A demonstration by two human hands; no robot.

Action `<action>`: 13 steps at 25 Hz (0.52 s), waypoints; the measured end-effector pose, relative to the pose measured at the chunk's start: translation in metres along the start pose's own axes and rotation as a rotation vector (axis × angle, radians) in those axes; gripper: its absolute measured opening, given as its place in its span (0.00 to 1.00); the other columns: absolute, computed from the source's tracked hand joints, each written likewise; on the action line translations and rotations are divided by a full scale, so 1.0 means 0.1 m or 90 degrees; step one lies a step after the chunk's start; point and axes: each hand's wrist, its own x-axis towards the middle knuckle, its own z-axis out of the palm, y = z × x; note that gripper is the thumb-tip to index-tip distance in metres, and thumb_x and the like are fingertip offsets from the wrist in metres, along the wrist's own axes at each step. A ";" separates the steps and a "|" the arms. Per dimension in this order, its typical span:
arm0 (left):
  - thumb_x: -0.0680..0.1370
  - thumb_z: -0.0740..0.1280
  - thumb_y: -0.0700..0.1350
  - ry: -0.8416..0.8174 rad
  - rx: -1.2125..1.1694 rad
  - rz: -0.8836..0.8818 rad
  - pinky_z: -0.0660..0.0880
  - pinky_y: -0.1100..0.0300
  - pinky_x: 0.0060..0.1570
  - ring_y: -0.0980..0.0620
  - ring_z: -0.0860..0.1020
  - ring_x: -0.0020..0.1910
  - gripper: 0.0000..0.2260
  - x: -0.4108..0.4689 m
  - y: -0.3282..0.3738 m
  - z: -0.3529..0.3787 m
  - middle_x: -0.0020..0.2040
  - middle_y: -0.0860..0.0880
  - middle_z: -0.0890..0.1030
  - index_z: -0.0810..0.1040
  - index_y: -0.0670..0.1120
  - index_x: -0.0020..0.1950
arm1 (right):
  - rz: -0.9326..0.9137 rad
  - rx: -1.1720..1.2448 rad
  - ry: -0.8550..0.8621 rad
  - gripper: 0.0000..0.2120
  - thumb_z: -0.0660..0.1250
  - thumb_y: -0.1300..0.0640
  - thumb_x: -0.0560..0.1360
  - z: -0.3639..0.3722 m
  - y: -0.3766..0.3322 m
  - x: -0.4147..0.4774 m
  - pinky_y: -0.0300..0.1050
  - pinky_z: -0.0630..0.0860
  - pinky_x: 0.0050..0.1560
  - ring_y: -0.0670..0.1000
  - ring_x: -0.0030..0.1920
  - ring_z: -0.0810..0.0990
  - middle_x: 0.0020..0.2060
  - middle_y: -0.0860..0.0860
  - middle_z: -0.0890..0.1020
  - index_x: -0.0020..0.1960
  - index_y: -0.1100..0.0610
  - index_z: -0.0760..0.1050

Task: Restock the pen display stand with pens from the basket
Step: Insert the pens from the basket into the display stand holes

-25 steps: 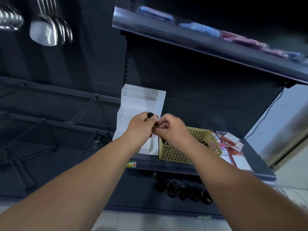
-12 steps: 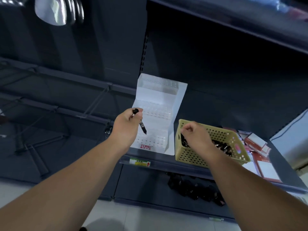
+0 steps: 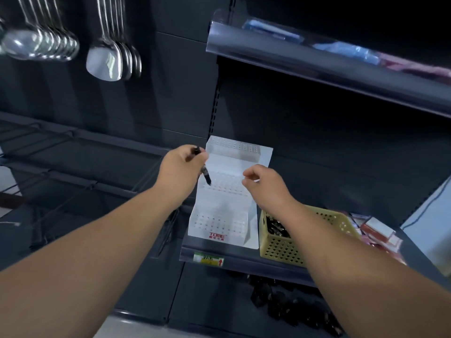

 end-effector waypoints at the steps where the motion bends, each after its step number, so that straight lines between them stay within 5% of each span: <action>1: 0.75 0.68 0.48 -0.002 0.024 0.022 0.80 0.48 0.46 0.48 0.82 0.39 0.03 0.05 -0.03 0.06 0.36 0.51 0.83 0.80 0.52 0.42 | -0.019 0.027 -0.006 0.10 0.66 0.56 0.78 0.06 -0.03 0.08 0.43 0.76 0.53 0.47 0.49 0.77 0.51 0.44 0.78 0.59 0.52 0.77; 6: 0.72 0.71 0.50 -0.009 0.122 0.096 0.71 0.63 0.31 0.54 0.74 0.30 0.09 0.35 -0.18 0.41 0.30 0.53 0.77 0.77 0.47 0.38 | -0.121 0.036 -0.085 0.07 0.64 0.63 0.77 0.40 -0.11 0.53 0.38 0.72 0.40 0.44 0.39 0.78 0.39 0.43 0.80 0.50 0.53 0.78; 9: 0.74 0.70 0.53 -0.029 0.071 0.051 0.74 0.66 0.45 0.62 0.78 0.43 0.12 0.55 -0.37 0.44 0.44 0.59 0.80 0.79 0.51 0.55 | -0.080 0.058 -0.034 0.06 0.63 0.63 0.77 0.49 -0.02 0.86 0.44 0.72 0.37 0.47 0.36 0.77 0.35 0.46 0.78 0.44 0.55 0.76; 13: 0.80 0.62 0.44 -0.065 0.215 -0.041 0.71 0.60 0.56 0.55 0.75 0.58 0.18 0.75 -0.77 0.34 0.62 0.54 0.76 0.69 0.49 0.71 | 0.000 0.162 0.060 0.01 0.65 0.62 0.76 0.69 0.04 1.43 0.51 0.79 0.46 0.55 0.45 0.80 0.38 0.46 0.77 0.47 0.58 0.74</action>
